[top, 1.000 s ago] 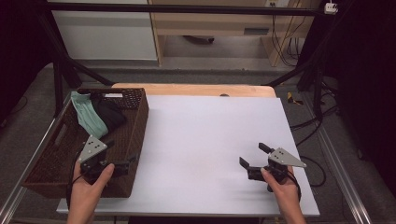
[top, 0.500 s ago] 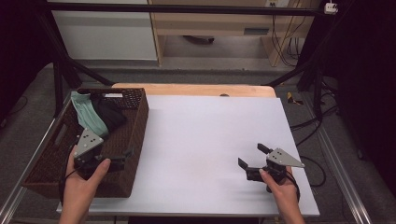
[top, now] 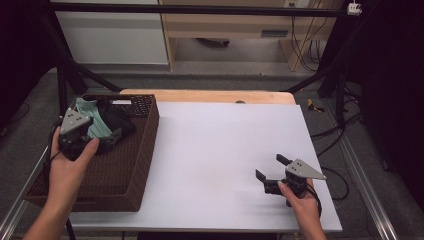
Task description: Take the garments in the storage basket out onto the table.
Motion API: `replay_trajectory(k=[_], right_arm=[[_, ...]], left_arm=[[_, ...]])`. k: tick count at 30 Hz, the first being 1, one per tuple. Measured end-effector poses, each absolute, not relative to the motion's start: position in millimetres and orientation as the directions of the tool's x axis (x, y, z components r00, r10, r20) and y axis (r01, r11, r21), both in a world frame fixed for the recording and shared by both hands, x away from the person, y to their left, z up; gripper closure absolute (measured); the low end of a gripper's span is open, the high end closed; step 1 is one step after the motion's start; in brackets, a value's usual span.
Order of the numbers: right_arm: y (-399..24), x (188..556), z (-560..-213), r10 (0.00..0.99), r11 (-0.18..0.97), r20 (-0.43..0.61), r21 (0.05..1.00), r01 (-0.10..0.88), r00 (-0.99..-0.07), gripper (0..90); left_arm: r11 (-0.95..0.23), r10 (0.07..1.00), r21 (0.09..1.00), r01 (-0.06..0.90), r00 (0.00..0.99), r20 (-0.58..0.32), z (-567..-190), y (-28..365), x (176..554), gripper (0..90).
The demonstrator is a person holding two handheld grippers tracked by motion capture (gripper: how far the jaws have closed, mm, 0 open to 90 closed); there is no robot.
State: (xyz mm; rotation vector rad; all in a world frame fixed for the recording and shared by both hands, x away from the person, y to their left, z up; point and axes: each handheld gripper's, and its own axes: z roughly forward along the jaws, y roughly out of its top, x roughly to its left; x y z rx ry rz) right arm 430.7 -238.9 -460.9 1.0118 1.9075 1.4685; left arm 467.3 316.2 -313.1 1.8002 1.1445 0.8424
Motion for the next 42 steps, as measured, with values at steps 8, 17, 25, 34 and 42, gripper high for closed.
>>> replay_trajectory(k=[8,17,25,34,42], right_arm=[[-237.1,431.1,-462.1,0.811,0.16,0.018,0.955,0.251,-0.584,3.8],[-235.8,429.8,-461.4,0.809,0.165,0.013,0.955,0.247,-0.588,3.8],[-237.6,430.7,-461.4,0.81,0.166,0.012,0.954,0.248,-0.586,3.8],[-240.2,430.6,-460.4,0.812,0.165,0.01,0.955,0.246,-0.583,3.8],[-239.5,429.7,-460.2,0.812,0.163,0.012,0.955,0.247,-0.584,3.8]], left_arm=[[-0.192,0.955,0.875,0.445,0.291,0.061,-315.9,330.8,508.7,7.7],[-0.226,0.963,0.843,0.488,0.241,0.119,-331.3,332.2,539.2,7.3],[-0.262,0.963,0.811,0.523,0.196,0.184,-346.7,337.0,555.9,7.2],[-0.228,0.974,0.771,0.595,0.145,0.176,-367.3,346.1,564.8,8.2],[-0.181,0.983,0.739,0.649,0.115,0.139,-388.8,354.2,578.0,8.2]])
